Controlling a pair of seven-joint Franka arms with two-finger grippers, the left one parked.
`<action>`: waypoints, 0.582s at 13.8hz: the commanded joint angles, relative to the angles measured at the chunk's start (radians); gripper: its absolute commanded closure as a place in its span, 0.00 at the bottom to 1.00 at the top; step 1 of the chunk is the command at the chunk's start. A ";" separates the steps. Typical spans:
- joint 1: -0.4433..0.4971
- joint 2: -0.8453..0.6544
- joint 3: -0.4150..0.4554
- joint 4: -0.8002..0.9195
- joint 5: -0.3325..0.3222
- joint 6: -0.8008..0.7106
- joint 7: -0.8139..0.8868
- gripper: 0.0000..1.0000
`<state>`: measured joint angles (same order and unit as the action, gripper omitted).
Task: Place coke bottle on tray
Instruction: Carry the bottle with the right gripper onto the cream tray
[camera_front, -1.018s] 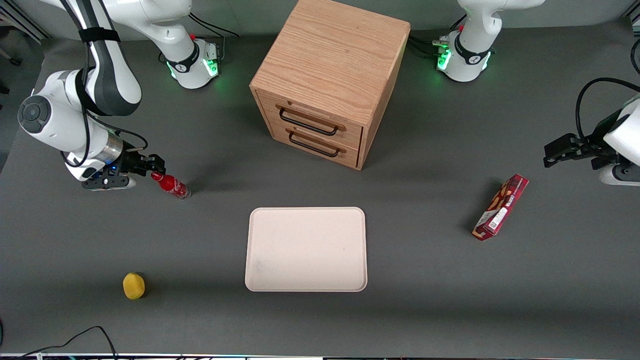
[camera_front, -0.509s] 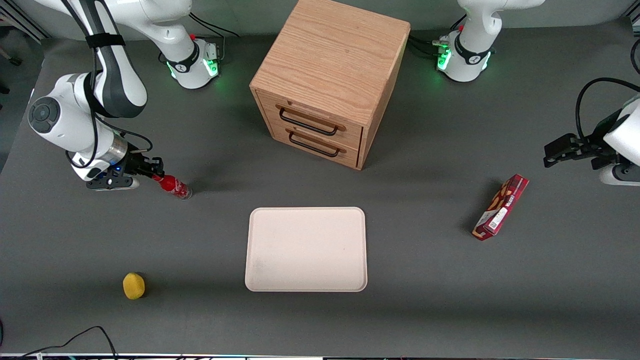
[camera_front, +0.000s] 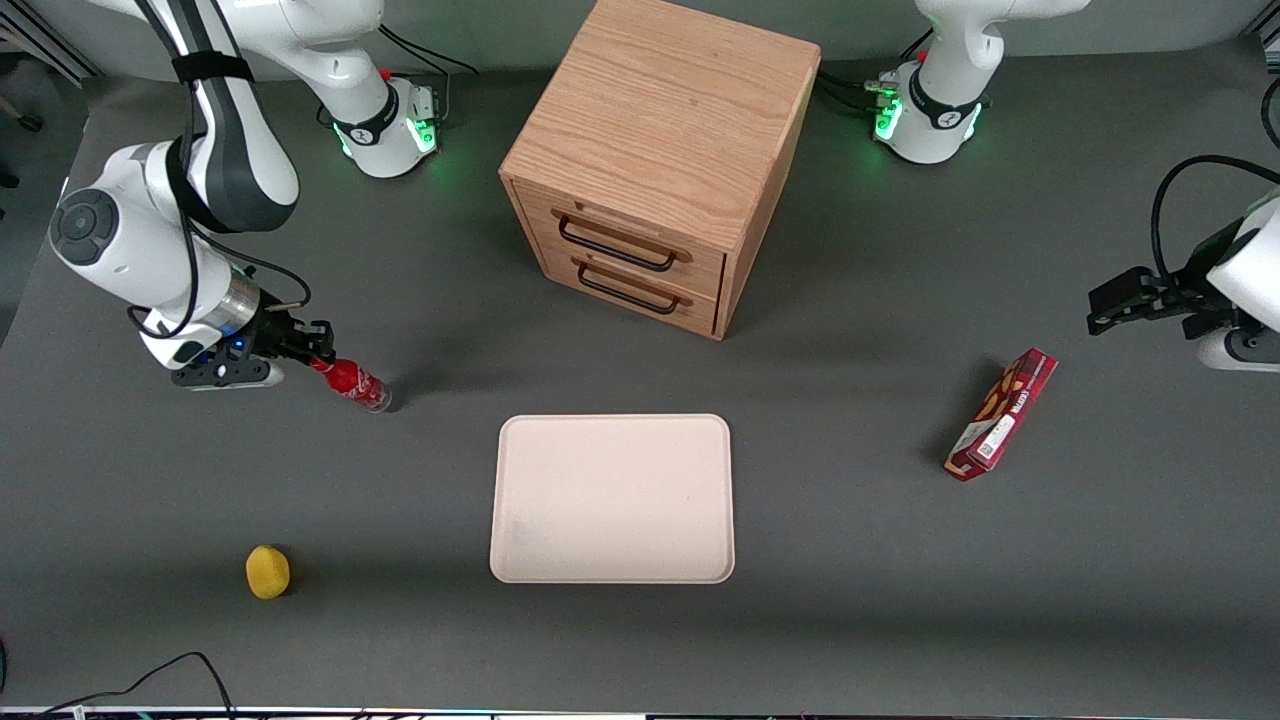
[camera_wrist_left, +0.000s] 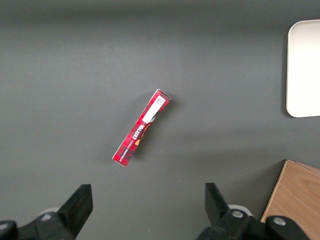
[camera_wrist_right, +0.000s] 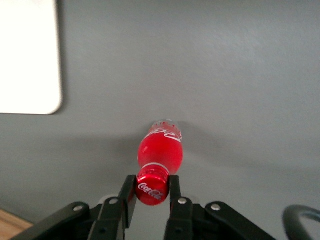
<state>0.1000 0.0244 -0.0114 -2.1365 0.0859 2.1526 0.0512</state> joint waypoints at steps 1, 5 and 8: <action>0.007 0.141 0.054 0.284 0.020 -0.141 0.120 1.00; 0.007 0.308 0.143 0.528 0.020 -0.146 0.238 1.00; 0.073 0.454 0.174 0.723 0.012 -0.146 0.317 1.00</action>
<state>0.1209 0.3474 0.1544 -1.6086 0.0874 2.0437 0.2961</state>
